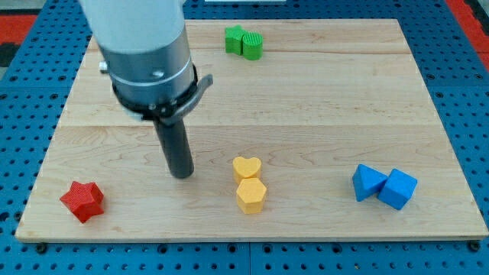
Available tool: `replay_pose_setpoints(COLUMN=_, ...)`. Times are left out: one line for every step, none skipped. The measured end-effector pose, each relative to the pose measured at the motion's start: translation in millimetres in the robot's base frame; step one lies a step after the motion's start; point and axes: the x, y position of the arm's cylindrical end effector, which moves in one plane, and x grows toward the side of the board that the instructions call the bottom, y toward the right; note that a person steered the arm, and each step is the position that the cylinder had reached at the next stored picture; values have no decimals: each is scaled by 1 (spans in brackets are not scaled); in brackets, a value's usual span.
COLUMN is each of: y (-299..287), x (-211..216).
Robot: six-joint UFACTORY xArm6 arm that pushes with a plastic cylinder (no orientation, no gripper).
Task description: Move the red circle above the red star
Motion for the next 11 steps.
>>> replay_pose_setpoints(y=6, x=-59)
replay_pose_setpoints(y=7, x=-68)
replay_pose_setpoints(y=7, x=-68)
replay_pose_setpoints(y=7, x=-74)
replay_pose_setpoints(y=7, x=-79)
replay_pose_setpoints(y=-2, x=-139)
replay_pose_setpoints(y=-18, x=-177)
replay_pose_setpoints(y=-61, x=-202)
replay_pose_setpoints(y=-74, x=-207)
replay_pose_setpoints(y=-84, x=-195)
replay_pose_setpoints(y=-86, x=-176)
